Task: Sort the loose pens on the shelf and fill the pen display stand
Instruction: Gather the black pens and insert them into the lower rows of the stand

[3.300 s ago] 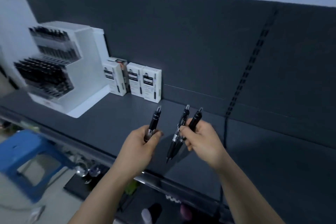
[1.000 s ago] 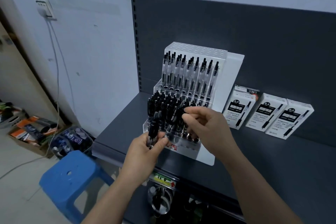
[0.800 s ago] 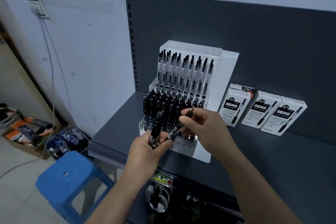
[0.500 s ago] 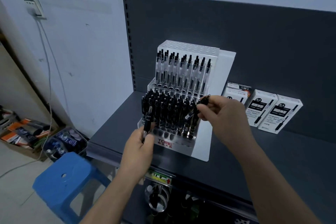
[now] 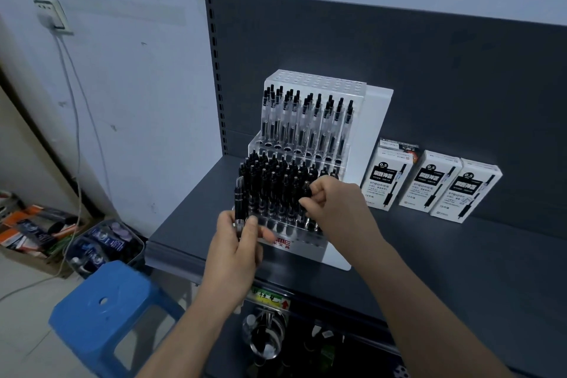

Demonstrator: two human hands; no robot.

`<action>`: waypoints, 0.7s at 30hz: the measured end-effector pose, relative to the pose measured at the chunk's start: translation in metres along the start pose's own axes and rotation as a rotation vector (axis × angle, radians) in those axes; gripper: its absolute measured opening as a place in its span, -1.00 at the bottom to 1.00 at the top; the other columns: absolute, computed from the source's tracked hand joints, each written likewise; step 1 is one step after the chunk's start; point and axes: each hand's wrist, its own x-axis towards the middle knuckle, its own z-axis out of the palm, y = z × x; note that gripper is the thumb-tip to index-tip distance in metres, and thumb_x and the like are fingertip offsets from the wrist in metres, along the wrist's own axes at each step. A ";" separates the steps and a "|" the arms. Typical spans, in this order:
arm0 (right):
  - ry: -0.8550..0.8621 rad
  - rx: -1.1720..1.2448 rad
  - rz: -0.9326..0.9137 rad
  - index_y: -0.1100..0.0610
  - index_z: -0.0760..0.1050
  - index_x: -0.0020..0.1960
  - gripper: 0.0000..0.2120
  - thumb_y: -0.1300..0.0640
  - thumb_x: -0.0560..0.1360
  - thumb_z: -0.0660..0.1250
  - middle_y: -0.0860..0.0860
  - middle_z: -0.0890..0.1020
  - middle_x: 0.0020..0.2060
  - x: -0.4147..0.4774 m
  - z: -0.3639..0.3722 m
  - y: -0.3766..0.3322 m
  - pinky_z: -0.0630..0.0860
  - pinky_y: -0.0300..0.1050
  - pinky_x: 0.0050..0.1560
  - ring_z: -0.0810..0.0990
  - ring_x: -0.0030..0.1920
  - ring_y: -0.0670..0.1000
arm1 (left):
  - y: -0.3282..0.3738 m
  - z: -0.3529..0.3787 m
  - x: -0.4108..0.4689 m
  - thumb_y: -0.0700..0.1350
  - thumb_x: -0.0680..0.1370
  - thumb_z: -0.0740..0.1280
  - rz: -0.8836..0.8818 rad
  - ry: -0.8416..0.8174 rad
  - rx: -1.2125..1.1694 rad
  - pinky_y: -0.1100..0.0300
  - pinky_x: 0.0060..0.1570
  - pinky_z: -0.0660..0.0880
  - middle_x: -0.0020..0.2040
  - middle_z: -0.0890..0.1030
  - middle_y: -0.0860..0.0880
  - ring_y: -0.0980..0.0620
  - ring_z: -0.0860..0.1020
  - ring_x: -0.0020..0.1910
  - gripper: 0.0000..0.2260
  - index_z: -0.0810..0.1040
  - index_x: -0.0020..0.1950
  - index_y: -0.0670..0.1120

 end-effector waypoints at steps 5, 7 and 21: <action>0.047 0.037 0.022 0.19 0.46 -0.19 -0.80 0.10 0.52 0.37 0.10 0.62 -0.37 -0.001 0.007 0.006 0.60 0.07 -0.19 0.65 -0.27 0.10 | -0.001 0.000 0.000 -0.22 0.64 0.08 -0.094 -0.019 -0.125 0.31 -0.44 0.36 -0.24 0.66 0.02 0.10 0.40 -0.42 -0.83 0.46 0.02 -0.14; 0.046 0.039 0.025 0.19 0.43 -0.21 -0.80 0.12 0.52 0.36 0.11 0.60 -0.37 0.000 0.007 0.007 0.60 0.09 -0.22 0.66 -0.29 0.09 | -0.002 0.000 -0.001 -0.19 0.65 0.14 -0.093 -0.041 -0.121 0.26 -0.36 0.43 -0.18 0.67 0.01 0.12 0.46 -0.36 -0.83 0.52 0.04 -0.04; 0.054 0.094 0.059 0.19 0.54 -0.29 -0.70 0.03 0.53 0.34 0.02 0.62 -0.46 -0.014 -0.001 0.008 0.61 -0.06 -0.22 0.63 -0.41 -0.05 | 0.000 0.000 -0.004 -0.13 0.62 0.22 -0.080 -0.151 -0.085 0.34 -0.36 0.41 -0.40 0.53 0.09 0.15 0.45 -0.39 -0.81 0.58 -0.10 -0.14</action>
